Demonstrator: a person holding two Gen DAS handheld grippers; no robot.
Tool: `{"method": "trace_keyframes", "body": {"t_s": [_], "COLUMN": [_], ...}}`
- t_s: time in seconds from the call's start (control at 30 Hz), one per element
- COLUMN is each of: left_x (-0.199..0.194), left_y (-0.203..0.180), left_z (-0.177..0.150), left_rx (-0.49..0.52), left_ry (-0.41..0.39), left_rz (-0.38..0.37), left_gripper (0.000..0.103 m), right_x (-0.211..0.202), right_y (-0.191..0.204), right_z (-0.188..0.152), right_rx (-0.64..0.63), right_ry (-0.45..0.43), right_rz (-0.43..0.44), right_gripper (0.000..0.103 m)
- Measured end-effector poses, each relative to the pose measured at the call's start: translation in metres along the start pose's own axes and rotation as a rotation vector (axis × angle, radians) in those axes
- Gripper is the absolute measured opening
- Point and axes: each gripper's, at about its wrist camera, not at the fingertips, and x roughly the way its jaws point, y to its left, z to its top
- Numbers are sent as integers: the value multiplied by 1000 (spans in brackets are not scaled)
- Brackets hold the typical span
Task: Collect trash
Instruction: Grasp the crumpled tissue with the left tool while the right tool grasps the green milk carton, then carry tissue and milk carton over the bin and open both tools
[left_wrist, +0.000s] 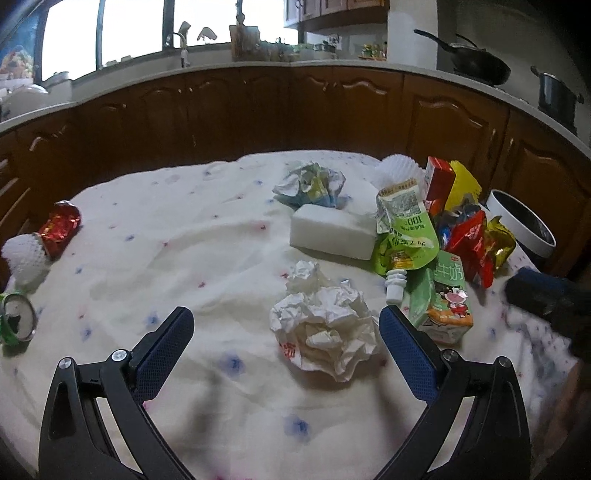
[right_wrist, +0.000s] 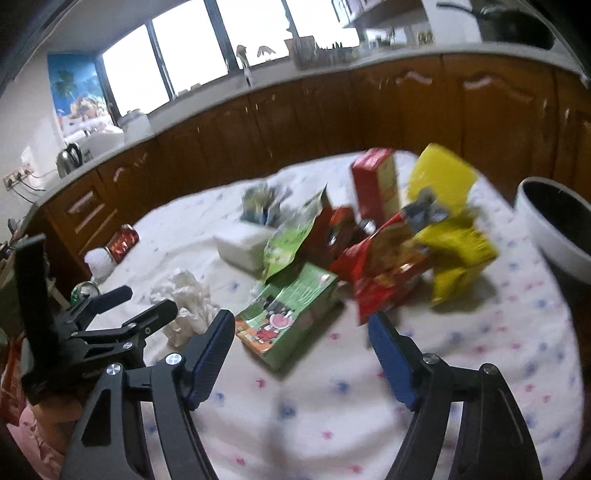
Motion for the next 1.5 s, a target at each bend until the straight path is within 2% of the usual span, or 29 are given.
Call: {"method": "trace_keyframes", "body": {"t_s": [0.1, 0.2, 0.27, 0.33, 0.43, 0.57, 0.67, 0.73, 0.87, 1.13, 1.3, 1.5], "left_x": [12, 21, 21, 19, 13, 9, 0, -4, -9, -29, -43, -49], "left_y": [3, 9, 10, 9, 9, 14, 21, 24, 29, 20, -5, -41], "left_z": [1, 3, 4, 6, 7, 8, 9, 10, 11, 13, 19, 25], "left_rx": [16, -9, -13, -2, 11, 8, -4, -3, -9, -11, 32, 79], "left_ry": [38, 74, 80, 78, 68, 54, 31, 17, 6, -30, -57, -61], "left_rz": [-30, -126, -180, -209, -224, -233, -233, -227, -219, -235, -260, -310], "left_gripper": [89, 73, 51, 44, 31, 28, 27, 26, 25, 25, 25, 25], "right_x": [18, 31, 36, 39, 41, 51, 59, 60, 49, -4, -34, -80], "right_y": [3, 4, 3, -1, -13, -10, 1, 3, 0, -11, -28, -62], "right_z": [2, 5, 6, 5, 5, 9, 11, 11, 9, -4, -10, -8], "right_rx": [30, 61, 82, 123, 192, 221, 194, 175, 155, 106, 128, 179], "right_ry": [45, 80, 95, 108, 125, 166, 176, 165, 154, 101, 51, -57], "right_rz": [22, 43, 58, 83, 94, 84, 34, 13, 20, 56, 61, 52], "right_gripper": [76, 76, 68, 64, 64, 66, 66, 63, 49, 47, 46, 46]}}
